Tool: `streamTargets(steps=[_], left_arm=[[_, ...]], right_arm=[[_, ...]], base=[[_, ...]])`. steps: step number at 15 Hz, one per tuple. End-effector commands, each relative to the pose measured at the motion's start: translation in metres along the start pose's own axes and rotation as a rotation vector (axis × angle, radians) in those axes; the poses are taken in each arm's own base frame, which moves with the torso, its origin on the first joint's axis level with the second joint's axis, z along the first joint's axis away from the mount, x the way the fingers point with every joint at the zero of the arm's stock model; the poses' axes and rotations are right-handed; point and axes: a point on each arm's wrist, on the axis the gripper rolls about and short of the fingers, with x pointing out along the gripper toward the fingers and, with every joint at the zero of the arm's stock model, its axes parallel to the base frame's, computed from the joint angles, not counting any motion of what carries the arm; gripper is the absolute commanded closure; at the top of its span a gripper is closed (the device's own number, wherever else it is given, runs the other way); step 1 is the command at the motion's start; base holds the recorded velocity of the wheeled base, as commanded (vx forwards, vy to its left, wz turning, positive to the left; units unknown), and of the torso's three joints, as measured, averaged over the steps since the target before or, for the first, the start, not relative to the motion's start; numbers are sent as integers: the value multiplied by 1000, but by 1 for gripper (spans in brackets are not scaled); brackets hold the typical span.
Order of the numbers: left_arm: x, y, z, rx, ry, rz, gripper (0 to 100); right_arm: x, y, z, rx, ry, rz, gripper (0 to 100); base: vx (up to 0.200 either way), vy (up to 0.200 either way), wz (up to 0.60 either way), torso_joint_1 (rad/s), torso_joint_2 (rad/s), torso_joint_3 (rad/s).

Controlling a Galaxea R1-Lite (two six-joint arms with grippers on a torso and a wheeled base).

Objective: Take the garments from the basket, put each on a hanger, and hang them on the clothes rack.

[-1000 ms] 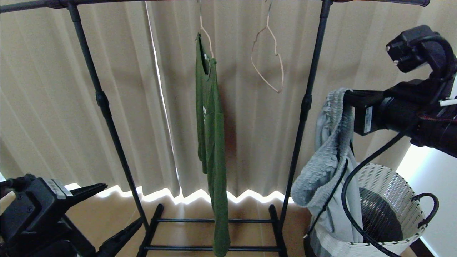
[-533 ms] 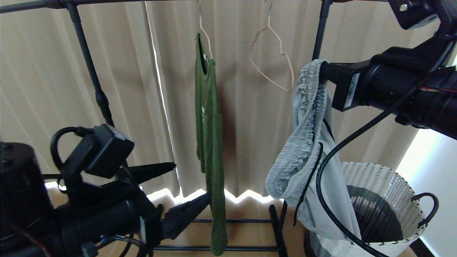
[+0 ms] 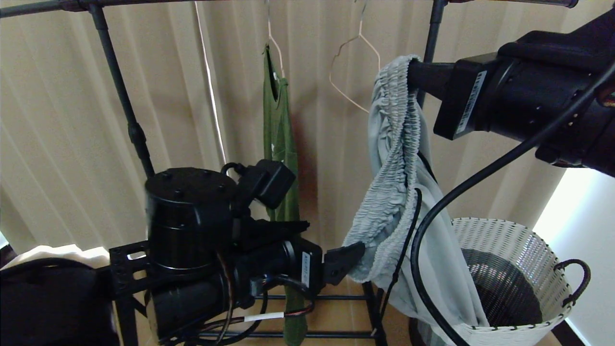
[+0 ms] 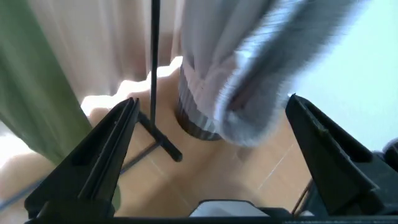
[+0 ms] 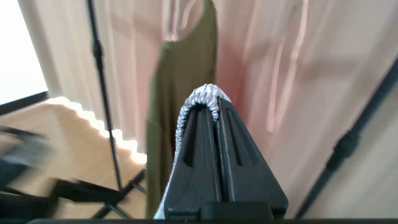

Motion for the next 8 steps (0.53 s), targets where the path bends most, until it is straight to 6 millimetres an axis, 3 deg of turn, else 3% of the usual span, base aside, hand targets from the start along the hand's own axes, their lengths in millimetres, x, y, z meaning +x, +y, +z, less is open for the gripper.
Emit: streamTargets(steps=[1, 8], left_arm=[[18, 3, -12, -12, 47, 35, 0], [28, 7, -25, -48, 94, 66, 0]], right_arm=[[-2, 3, 3, 4, -9, 13, 100], [-7, 1, 10, 24, -33, 32, 100]], base=[[0, 0, 0, 0, 0, 0], [0, 0, 0, 0, 0, 0]])
